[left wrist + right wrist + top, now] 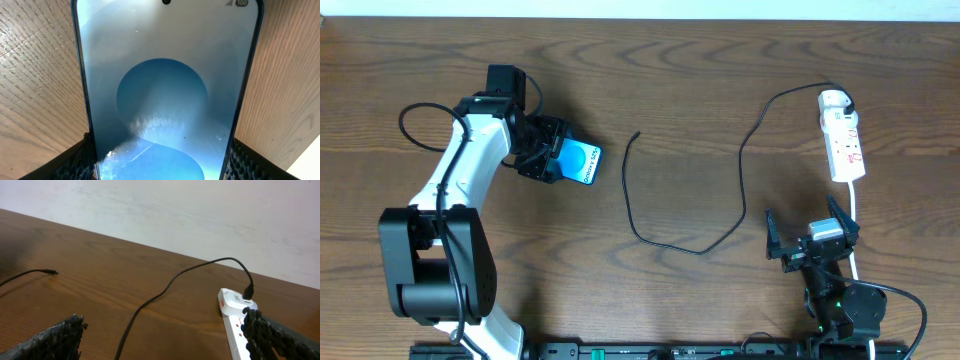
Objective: Plug charger to phone and switch on socket
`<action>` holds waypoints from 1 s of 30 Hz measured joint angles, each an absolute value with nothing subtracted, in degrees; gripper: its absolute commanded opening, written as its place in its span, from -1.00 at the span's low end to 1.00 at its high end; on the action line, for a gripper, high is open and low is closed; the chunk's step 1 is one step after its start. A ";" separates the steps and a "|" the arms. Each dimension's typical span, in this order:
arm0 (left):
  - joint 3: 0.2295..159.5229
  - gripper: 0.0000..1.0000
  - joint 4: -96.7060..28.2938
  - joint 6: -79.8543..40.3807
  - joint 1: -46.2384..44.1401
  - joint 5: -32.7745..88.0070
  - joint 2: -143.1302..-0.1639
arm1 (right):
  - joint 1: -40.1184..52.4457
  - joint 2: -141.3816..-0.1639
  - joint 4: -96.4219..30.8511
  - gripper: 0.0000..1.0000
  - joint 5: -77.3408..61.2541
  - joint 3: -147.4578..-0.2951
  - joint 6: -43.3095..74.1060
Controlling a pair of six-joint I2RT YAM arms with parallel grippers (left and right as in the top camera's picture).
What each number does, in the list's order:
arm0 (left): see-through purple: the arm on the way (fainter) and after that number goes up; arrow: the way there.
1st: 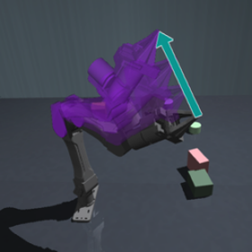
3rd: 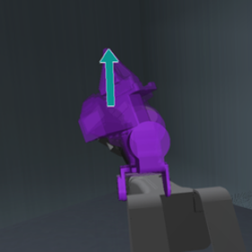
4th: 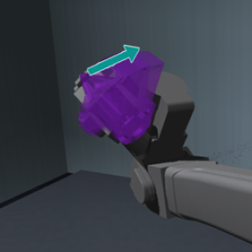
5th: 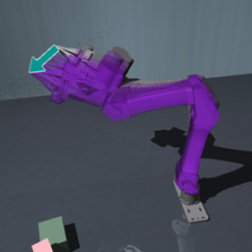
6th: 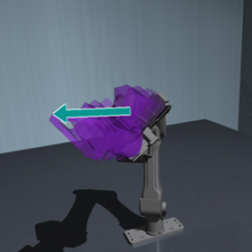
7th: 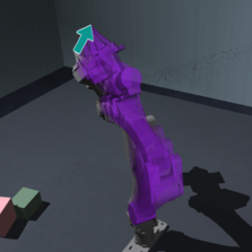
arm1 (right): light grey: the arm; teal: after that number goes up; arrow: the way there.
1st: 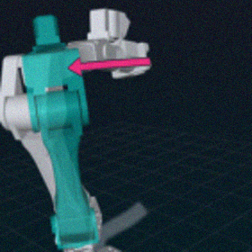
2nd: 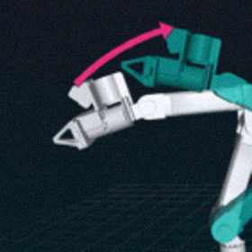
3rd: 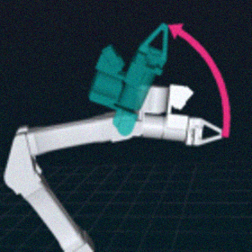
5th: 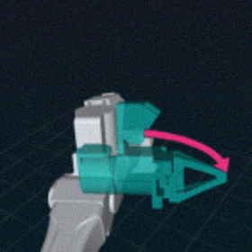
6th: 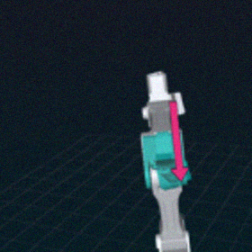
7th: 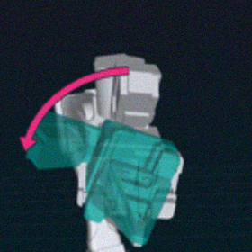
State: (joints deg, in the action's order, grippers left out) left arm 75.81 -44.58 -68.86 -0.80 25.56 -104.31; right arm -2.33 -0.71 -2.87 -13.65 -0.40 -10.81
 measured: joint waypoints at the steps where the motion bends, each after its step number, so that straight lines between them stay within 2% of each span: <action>1: 75.81 0.25 -44.58 -68.84 -0.80 25.56 -104.31 | -2.33 -0.71 -2.85 0.98 -13.67 -0.40 -10.81; 11: 75.81 0.24 -44.56 -68.84 0.56 25.61 -104.31 | -2.33 -0.91 2.07 0.98 -13.69 -0.40 -9.13; 20: 75.81 0.22 -45.01 -67.66 2.17 25.06 -104.31 | -2.33 -7.27 3.68 0.99 -13.69 -0.40 -6.39; 30: 75.81 0.22 -46.04 -67.53 0.95 23.62 -104.31 | -2.33 -16.45 12.45 0.98 -18.06 -0.67 5.87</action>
State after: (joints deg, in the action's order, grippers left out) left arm 75.81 -46.04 -67.53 0.95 23.62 -104.31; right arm -2.33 -16.45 12.45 -18.06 -0.67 5.87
